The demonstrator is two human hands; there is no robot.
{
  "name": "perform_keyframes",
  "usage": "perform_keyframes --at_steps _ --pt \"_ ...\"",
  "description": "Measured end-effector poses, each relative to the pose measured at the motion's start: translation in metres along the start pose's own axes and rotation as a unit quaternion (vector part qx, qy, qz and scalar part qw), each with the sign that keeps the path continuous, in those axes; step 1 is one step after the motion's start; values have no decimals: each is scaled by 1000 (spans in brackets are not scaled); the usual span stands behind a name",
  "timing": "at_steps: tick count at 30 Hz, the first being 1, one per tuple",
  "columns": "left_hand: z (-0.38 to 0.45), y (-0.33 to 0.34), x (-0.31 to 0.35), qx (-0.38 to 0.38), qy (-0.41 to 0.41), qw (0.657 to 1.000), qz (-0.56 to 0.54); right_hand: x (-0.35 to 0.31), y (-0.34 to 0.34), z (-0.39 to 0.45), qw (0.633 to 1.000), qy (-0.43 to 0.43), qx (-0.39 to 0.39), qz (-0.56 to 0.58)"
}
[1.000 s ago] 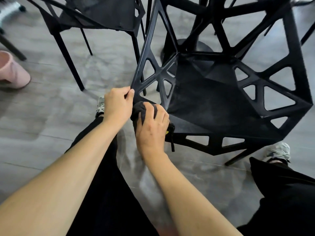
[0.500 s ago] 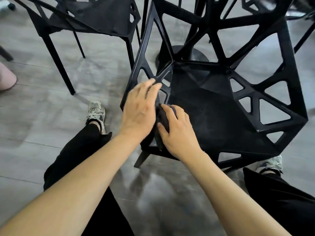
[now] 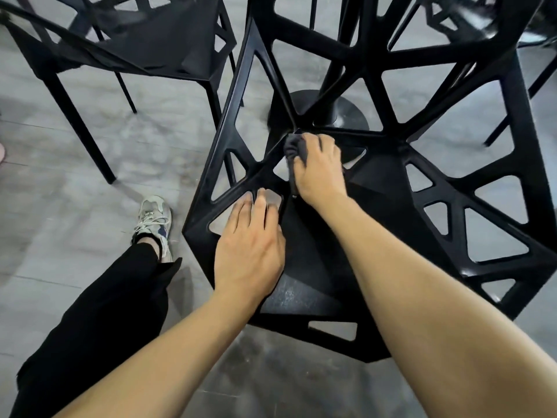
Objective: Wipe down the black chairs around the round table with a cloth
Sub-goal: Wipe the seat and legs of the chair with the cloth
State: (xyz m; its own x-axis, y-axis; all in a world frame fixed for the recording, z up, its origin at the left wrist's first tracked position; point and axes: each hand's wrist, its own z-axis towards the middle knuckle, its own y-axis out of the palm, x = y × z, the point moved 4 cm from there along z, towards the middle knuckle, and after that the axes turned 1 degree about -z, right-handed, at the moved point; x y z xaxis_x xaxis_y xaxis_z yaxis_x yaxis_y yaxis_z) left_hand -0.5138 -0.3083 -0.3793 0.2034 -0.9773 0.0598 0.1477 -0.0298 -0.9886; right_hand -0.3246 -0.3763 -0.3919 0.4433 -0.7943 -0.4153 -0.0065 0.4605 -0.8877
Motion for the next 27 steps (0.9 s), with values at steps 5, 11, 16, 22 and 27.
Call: perform_keyframes --at_steps 5,11,16,22,27 --pt "0 3 -1 -3 -9 1000 -17 1 -5 18 993 -48 32 -108" --pt "1 1 2 25 -20 999 -18 64 -54 58 969 178 155 -76" --pt "0 3 3 17 -23 999 -16 14 -21 91 972 222 -11 -75" --pt "-2 2 0 23 -23 999 -30 1 -22 74 978 175 8 -110" --pt "-1 2 -1 24 -23 999 -41 0 -16 45 989 104 59 -88"
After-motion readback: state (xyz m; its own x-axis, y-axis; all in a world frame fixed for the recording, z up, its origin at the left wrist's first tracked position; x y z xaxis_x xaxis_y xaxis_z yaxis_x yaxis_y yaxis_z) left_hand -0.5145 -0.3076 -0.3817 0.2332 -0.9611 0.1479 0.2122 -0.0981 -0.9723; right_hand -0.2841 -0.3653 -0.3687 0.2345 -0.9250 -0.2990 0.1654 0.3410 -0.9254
